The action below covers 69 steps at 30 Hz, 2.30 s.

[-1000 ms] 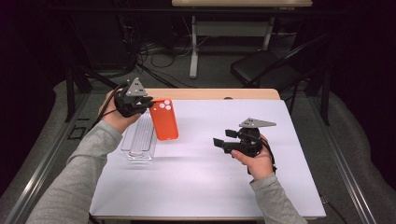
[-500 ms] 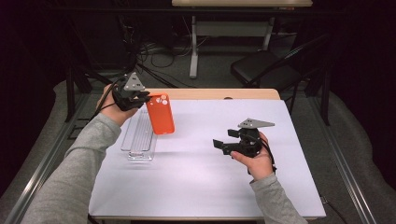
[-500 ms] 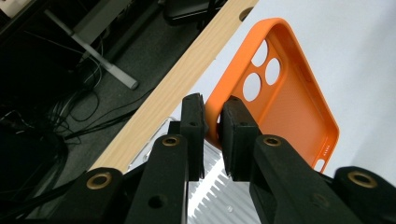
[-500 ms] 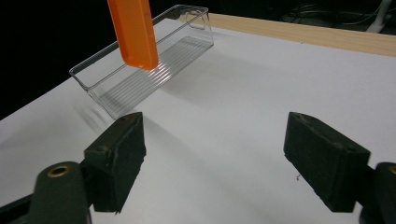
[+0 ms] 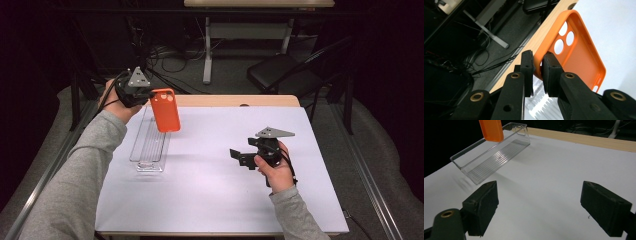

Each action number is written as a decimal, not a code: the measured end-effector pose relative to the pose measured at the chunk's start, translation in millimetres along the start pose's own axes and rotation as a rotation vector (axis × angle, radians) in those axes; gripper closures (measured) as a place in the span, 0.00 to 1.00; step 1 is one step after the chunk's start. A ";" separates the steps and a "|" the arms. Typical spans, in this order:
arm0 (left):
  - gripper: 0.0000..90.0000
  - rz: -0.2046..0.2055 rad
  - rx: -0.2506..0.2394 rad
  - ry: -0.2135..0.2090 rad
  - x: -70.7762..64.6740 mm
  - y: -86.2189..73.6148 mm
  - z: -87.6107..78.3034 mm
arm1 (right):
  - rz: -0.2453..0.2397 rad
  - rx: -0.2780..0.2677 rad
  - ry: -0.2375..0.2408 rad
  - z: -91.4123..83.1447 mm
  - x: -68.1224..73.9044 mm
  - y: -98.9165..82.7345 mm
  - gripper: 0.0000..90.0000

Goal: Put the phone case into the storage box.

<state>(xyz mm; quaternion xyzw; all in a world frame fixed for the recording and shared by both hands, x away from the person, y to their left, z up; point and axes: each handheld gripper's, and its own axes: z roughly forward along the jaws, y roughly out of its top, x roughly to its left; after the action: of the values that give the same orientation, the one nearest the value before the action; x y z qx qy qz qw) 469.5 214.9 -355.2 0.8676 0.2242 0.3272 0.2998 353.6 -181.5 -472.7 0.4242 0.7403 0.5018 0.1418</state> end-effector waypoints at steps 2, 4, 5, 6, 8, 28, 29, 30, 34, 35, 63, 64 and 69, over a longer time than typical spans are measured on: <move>0.89 0.003 0.001 0.010 2.2 -0.7 -0.1 | 0.007 -0.008 -0.006 -0.3 -0.9 0.2 0.16; 0.89 -0.009 -0.005 0.028 7.3 -3.7 1.0 | 0.014 -0.013 -0.018 -0.2 -0.5 0.0 0.15; 0.89 -0.010 -0.005 0.036 8.7 -4.5 1.2 | 0.013 -0.015 -0.023 0.2 -0.5 -0.4 0.15; 0.89 -0.010 -0.007 0.041 10.3 -5.5 1.5 | 0.016 -0.014 -0.022 0.4 -0.4 -0.5 0.14; 0.89 -0.009 -0.006 0.046 13.2 -7.1 2.2 | 0.017 -0.017 -0.021 1.0 -1.0 -0.8 0.13; 0.89 -0.011 0.002 0.090 31.4 -20.7 16.1 | 0.002 -0.029 -0.067 3.9 0.6 -5.4 0.11; 0.89 -0.010 0.003 0.092 32.1 -21.3 17.2 | 0.002 -0.028 -0.069 4.2 0.5 -5.6 0.11; 0.89 -0.009 0.005 0.094 32.9 -22.0 18.2 | 0.001 -0.028 -0.069 4.3 0.4 -5.7 0.11; 0.89 0.006 0.008 0.105 35.1 -23.9 22.9 | -0.007 -0.026 -0.070 3.9 0.5 -5.9 0.11; 0.89 0.006 0.008 0.105 35.1 -23.9 22.9 | -0.009 -0.023 -0.071 3.6 0.4 -5.9 0.11; 0.90 0.099 0.043 0.158 42.2 -40.0 61.9 | -0.009 -0.016 -0.074 2.8 -4.9 -9.9 0.11; 0.90 0.101 0.042 0.163 41.9 -40.6 63.8 | -0.012 -0.018 -0.074 2.6 -5.3 -10.1 0.11; 0.90 0.095 0.029 0.162 40.3 -42.7 67.4 | -0.010 -0.017 -0.072 2.5 -5.2 -10.3 0.11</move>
<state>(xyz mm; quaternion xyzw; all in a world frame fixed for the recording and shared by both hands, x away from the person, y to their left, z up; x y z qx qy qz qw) 536.2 244.1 -407.0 0.8522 0.2109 0.4070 0.2523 353.3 -185.3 -483.9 0.4368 0.7326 0.4919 0.1746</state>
